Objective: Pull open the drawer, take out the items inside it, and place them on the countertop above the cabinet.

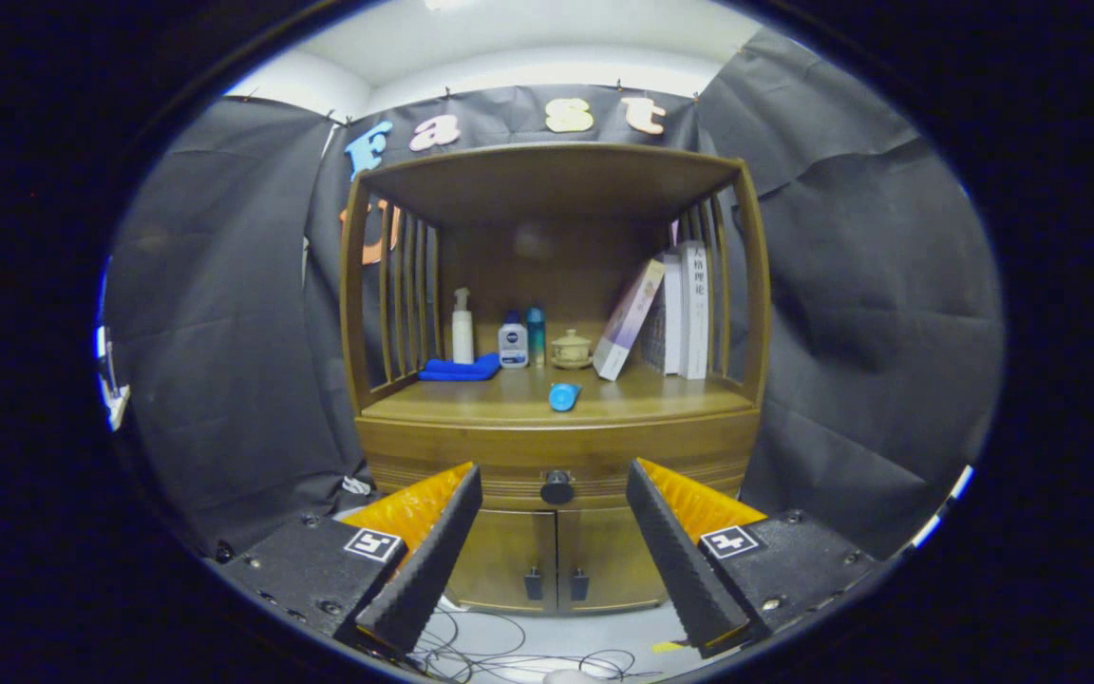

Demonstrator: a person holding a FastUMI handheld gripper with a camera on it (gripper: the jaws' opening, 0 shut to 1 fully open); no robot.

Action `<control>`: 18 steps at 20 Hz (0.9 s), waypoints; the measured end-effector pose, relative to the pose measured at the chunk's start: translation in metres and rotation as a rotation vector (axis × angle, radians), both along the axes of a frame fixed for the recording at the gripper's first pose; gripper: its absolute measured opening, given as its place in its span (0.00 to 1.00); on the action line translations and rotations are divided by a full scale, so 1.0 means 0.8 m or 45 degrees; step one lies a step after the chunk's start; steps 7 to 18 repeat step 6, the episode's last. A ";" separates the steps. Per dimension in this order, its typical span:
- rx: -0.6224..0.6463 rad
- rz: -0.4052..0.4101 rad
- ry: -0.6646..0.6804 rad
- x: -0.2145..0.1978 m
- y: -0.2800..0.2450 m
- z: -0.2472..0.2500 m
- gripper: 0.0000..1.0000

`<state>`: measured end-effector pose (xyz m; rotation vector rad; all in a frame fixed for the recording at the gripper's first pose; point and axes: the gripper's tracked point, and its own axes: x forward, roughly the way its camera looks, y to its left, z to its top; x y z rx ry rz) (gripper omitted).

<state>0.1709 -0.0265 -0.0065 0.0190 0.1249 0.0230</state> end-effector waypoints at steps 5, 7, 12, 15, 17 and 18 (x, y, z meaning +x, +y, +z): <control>0.014 -0.024 -0.018 -0.011 -0.009 0.007 0.99; 0.026 -0.025 -0.025 -0.013 -0.009 0.008 0.99; 0.026 -0.025 -0.025 -0.013 -0.009 0.008 0.99; 0.026 -0.025 -0.025 -0.013 -0.009 0.008 0.99; 0.026 -0.025 -0.025 -0.013 -0.009 0.008 0.99; 0.026 -0.025 -0.025 -0.013 -0.009 0.008 0.99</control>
